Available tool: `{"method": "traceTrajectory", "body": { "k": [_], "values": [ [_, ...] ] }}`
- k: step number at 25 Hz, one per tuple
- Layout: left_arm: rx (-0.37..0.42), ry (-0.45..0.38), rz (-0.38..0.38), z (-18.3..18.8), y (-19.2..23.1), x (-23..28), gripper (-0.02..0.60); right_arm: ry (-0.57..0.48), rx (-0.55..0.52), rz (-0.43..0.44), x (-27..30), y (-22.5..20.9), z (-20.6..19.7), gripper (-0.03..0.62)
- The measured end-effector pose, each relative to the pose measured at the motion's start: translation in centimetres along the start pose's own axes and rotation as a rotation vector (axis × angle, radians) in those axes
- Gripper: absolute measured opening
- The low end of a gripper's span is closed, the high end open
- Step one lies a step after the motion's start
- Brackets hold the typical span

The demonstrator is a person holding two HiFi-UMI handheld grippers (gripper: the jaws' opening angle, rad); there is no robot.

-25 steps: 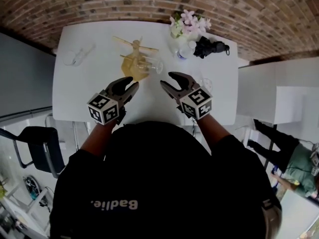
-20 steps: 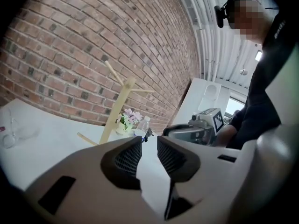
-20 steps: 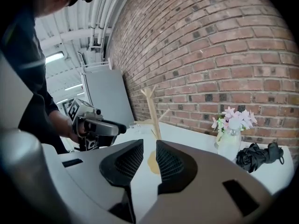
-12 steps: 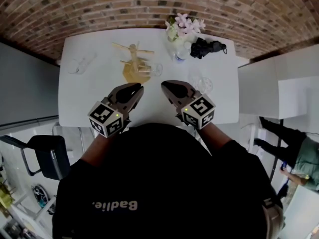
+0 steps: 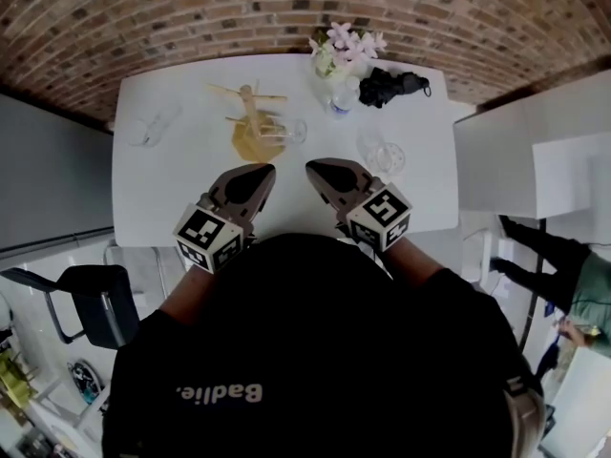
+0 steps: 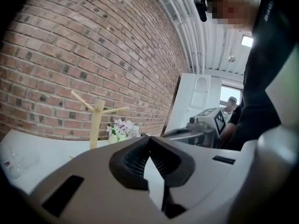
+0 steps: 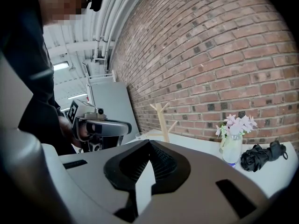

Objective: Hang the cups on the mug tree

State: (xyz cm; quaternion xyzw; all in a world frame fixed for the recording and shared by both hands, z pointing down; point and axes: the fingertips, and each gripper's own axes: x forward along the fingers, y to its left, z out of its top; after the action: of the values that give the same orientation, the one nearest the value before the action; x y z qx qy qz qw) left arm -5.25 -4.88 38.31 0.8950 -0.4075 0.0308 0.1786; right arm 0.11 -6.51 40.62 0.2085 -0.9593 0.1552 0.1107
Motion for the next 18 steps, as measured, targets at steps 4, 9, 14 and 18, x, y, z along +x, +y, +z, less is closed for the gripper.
{"method": "traceTrajectory", "body": {
  "k": [4, 9, 14, 18],
  "values": [
    [0.005, 0.007, -0.007, -0.28, -0.27, 0.31, 0.002, 0.002, -0.009, -0.001, -0.13, -0.13, 0.05, 0.029],
    [0.005, 0.008, -0.014, -0.37, -0.43, 0.69, 0.002, 0.001, -0.01, -0.001, -0.14, -0.25, 0.07, 0.029],
    [0.005, 0.012, -0.014, -0.45, -0.36, 0.85, 0.002, 0.012, -0.011, 0.002, -0.01, -0.36, -0.16, 0.029],
    [0.012, 0.014, -0.012, -0.39, -0.28, 0.88, 0.002, 0.018, -0.011, 0.004, 0.04, -0.46, -0.17, 0.029]
  ]
}}
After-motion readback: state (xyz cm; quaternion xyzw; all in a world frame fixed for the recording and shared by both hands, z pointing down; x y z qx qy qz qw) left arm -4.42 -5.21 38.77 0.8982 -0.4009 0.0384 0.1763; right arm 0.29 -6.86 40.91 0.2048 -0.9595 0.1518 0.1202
